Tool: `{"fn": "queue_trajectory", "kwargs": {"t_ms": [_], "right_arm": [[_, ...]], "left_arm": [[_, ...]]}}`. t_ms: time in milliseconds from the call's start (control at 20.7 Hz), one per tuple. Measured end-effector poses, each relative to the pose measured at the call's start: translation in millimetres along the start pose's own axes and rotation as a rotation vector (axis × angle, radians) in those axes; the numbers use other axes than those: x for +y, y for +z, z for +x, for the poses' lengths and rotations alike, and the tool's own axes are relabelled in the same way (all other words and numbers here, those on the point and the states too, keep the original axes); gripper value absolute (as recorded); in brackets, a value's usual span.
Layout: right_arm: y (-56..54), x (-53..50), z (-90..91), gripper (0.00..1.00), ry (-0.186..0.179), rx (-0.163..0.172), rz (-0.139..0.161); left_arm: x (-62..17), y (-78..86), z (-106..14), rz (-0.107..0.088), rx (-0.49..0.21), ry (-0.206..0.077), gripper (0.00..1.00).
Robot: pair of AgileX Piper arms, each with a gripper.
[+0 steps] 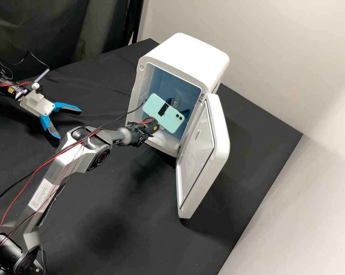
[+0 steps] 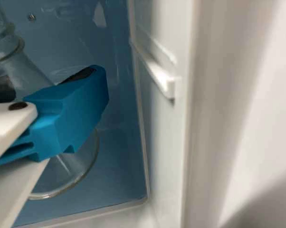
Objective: Place the flask in the incubator
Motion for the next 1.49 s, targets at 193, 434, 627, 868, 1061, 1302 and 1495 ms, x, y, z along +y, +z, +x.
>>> {"fn": "queue_trajectory", "kwargs": {"t_ms": [193,434,627,868,1061,1302,1495], "right_arm": [[-0.1,0.7,10.9,0.0,-0.004,-0.023,-0.004],[-8.7,8.6,15.8,0.0,0.007,-0.014,-0.003],[-9.1,9.2,16.0,0.0,0.008,-0.016,-0.017],[-9.1,9.2,16.0,0.0,0.008,-0.016,-0.021],[-9.1,9.2,16.0,0.0,0.008,-0.016,-0.021],[-5.5,5.8,15.3,0.0,-0.001,-0.025,-0.022],[2.1,-1.3,16.1,0.0,-0.011,-0.038,-0.024]], "left_arm": [[0.1,0.6,0.4,-0.001,0.001,0.0,1.0],[1.2,-1.1,3.0,0.001,0.003,0.005,1.0],[-1.6,-2.1,4.7,-0.007,0.002,-0.008,1.0],[-1.6,-2.1,4.7,-0.007,0.002,-0.008,1.0],[-1.6,-2.1,4.7,-0.007,0.002,-0.008,1.0],[-1.6,-2.1,4.7,-0.007,0.002,-0.008,1.0],[-1.6,-2.1,4.7,-0.007,0.002,-0.008,1.0]]}}
